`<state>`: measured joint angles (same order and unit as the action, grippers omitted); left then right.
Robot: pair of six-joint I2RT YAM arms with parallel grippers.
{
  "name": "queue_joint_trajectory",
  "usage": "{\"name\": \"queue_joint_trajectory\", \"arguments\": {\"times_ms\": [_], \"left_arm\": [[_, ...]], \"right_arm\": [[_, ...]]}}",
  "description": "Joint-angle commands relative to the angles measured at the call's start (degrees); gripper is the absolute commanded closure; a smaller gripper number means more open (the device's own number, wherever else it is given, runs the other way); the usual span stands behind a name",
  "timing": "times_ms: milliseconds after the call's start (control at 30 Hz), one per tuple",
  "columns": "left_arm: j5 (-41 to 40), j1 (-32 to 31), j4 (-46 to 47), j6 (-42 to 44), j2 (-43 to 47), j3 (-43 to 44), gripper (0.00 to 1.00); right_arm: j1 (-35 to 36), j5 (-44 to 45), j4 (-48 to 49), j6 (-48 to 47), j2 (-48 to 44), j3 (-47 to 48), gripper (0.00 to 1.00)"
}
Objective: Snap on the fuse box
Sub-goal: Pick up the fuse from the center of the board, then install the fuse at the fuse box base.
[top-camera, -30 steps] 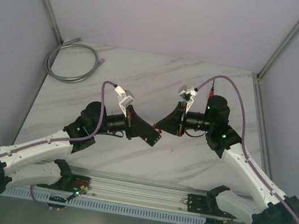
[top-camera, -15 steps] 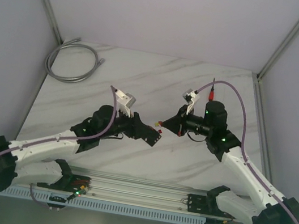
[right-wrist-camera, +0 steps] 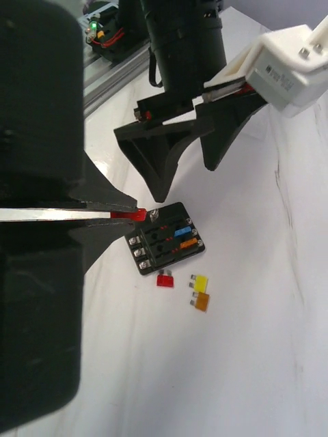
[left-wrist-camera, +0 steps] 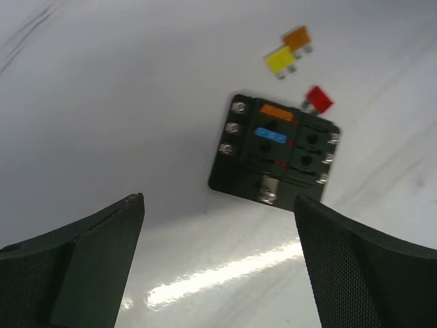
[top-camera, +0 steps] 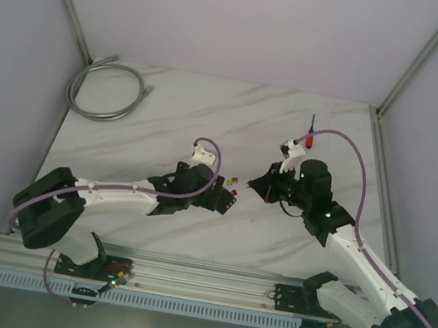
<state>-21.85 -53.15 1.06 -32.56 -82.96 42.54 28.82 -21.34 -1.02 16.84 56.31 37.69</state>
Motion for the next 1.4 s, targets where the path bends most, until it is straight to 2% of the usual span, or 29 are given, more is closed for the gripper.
{"name": "queue_joint_trajectory", "arguments": {"times_ms": [0,367,633,1133,1367], "left_arm": [[-6.1,-0.6,-5.3,1.8,-4.9,2.1,0.00],[-9.6,-1.3,-7.5,0.5,-13.2,4.8,0.00],[-12.0,3.1,-9.1,-2.2,-15.2,5.0,0.00],[-10.1,5.6,-7.2,-3.0,-10.6,5.5,0.00],[-4.3,7.6,-3.1,-4.2,-3.5,-0.4,0.00]], "right_arm": [[-0.2,3.5,0.3,2.0,0.2,-1.3,1.00],[-0.2,4.5,0.5,2.0,2.1,-1.3,1.00],[-0.1,3.8,0.3,2.3,3.6,-0.9,1.00],[3.6,7.4,-3.2,-0.3,8.2,1.9,1.00],[10.5,14.9,-7.1,-2.0,14.3,7.7,1.00]]}}
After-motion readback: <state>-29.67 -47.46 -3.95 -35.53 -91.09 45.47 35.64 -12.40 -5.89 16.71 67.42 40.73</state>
